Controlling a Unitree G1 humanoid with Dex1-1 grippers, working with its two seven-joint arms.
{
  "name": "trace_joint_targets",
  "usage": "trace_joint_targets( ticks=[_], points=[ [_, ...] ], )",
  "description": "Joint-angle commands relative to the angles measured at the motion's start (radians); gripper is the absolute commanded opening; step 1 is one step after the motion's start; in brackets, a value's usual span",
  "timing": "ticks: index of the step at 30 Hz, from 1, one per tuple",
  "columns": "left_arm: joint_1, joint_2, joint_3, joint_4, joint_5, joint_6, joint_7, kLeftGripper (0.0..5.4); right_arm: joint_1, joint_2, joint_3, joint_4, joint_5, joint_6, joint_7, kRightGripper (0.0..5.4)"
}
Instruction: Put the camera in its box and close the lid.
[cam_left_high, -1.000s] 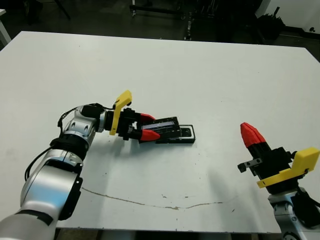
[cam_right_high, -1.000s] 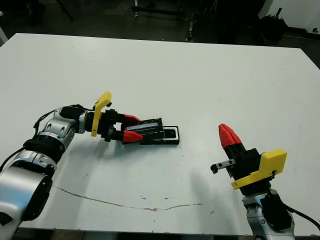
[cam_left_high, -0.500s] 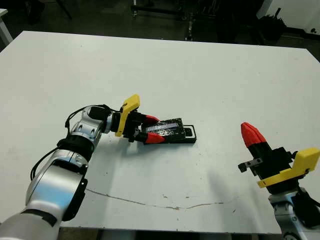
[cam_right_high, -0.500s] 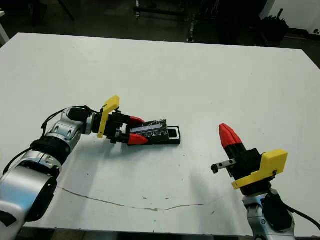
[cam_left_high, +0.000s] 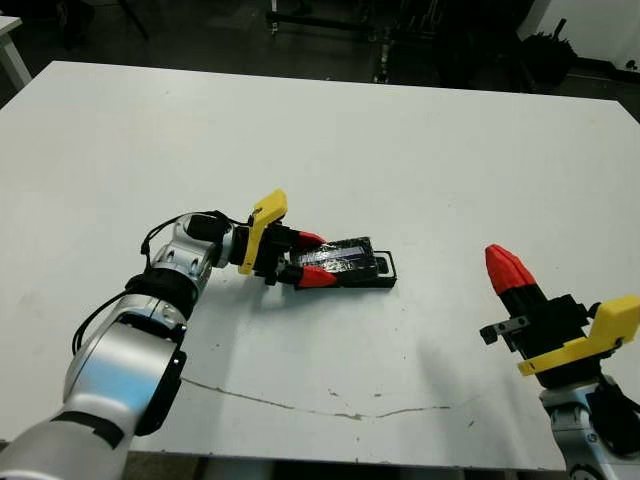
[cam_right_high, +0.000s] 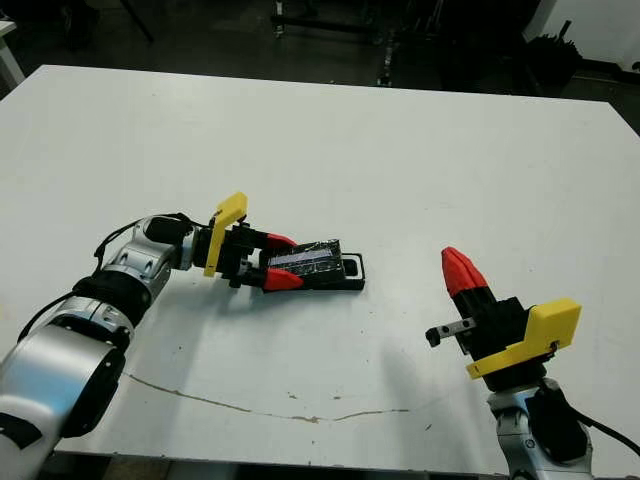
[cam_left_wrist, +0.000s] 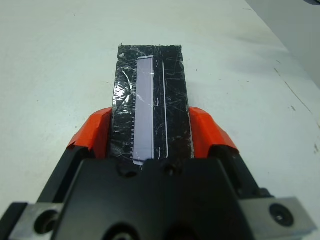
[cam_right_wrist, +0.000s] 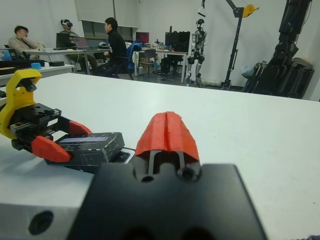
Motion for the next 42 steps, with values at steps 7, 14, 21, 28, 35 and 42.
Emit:
trace_joint_targets(
  ticks=[7, 14, 21, 28, 35, 42],
  points=[
    [-0.01, -0.219, -0.1, 0.078, 0.136, -0.002, 0.049, 3.16, 0.005, -0.013, -0.031, 0.007, 0.001, -0.015, 0.007, 0.0],
    [-0.031, -0.275, -0.106, 0.115, 0.174, -0.056, 0.061, 3.16, -0.001, -0.019, -0.038, 0.002, -0.002, -0.004, 0.007, 0.0],
    [-0.041, -0.306, -0.119, 0.125, 0.212, -0.08, 0.079, 3.16, -0.002, -0.014, -0.034, 0.01, -0.019, -0.022, 0.007, 0.0],
    [-0.036, -0.293, -0.139, 0.129, 0.24, -0.066, 0.093, 3.16, 0.003, -0.009, -0.034, 0.0, -0.007, 0.0, 0.0, 0.0],
    [-0.012, -0.22, -0.14, 0.122, 0.246, -0.119, 0.113, 3.78, 0.002, -0.008, -0.03, 0.001, -0.003, -0.005, 0.005, 0.0],
    [0.012, -0.121, -0.048, 0.082, 0.162, -0.105, 0.077, 4.63, 0.002, -0.005, -0.025, 0.003, -0.003, -0.007, 0.005, 0.0]
  ],
)
